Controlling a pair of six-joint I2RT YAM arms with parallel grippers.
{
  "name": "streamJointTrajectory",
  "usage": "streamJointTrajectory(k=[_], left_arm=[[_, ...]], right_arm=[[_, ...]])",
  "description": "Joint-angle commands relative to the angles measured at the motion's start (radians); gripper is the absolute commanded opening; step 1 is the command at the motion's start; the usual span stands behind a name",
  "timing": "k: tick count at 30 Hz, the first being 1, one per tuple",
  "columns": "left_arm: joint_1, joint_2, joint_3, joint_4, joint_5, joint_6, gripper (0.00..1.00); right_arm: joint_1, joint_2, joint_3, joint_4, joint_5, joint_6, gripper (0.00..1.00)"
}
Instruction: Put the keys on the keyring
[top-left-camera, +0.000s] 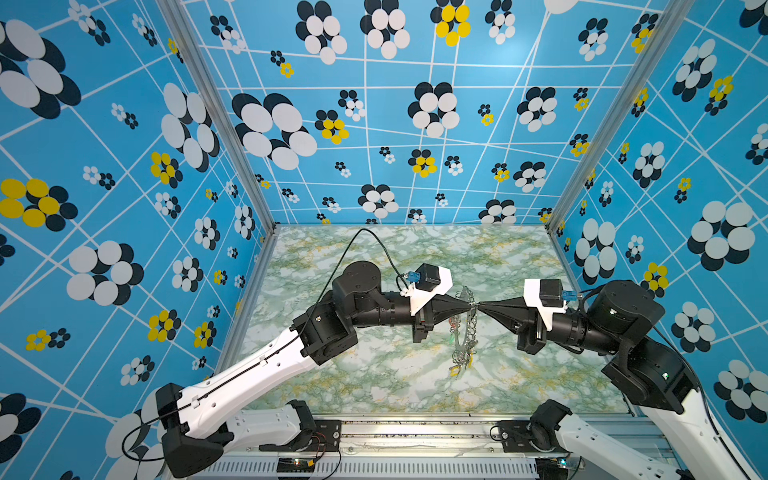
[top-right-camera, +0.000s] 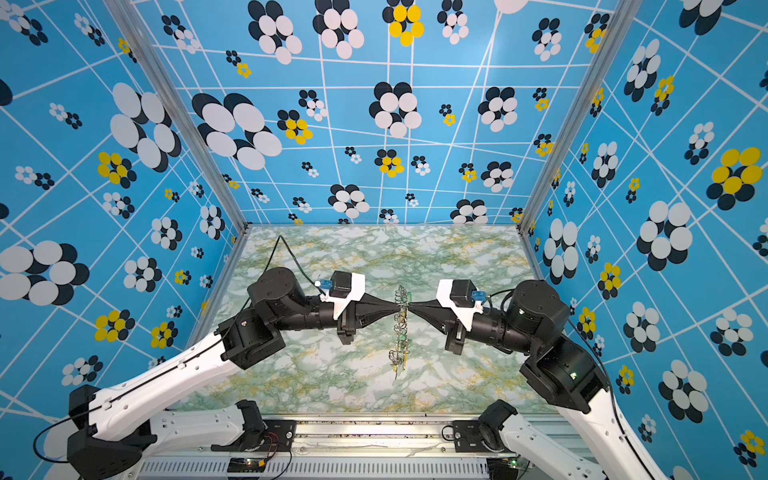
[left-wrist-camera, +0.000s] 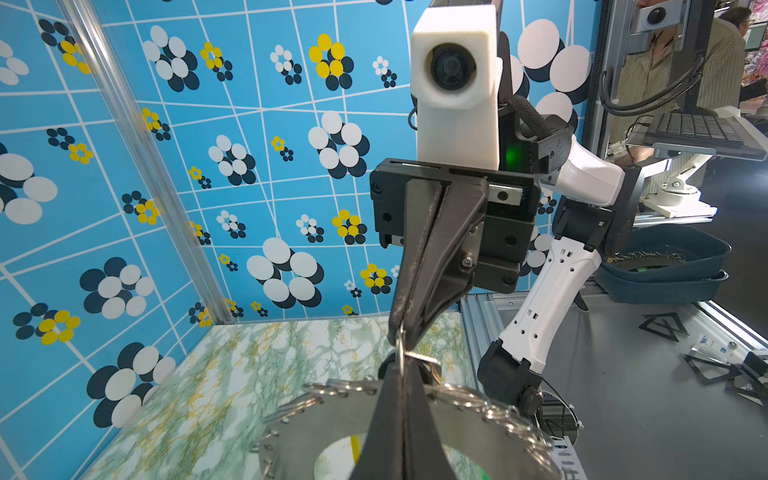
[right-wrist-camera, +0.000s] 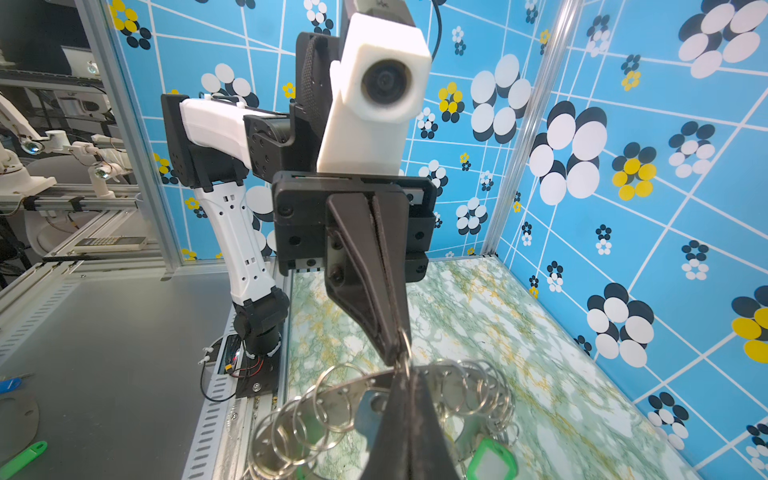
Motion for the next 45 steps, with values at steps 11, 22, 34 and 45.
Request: streamJointTrajectory(k=[11, 22, 34, 45], left_arm=[[-0.012, 0.028, 0.105, -0.09, 0.033, -0.032, 0.0], [0.007, 0.048, 0.137, -0.134, 0.06, -0.075, 0.0], [0.036, 0.078, 0.165, -0.147, 0.11, -0.135, 0.0], [0.054, 0.089, 0.18, -0.14, 0.136, -0.176, 0.0]], right_arm=[[0.005, -0.003, 0.033, 0.026, 0.011, 0.005, 0.0], [0.005, -0.006, 0.029, 0.024, 0.006, 0.001, 0.0], [0.005, -0.013, 0.019, 0.03, 0.0, -0.001, 0.0], [0.018, -0.006, 0.015, 0.009, -0.008, -0.024, 0.0]])
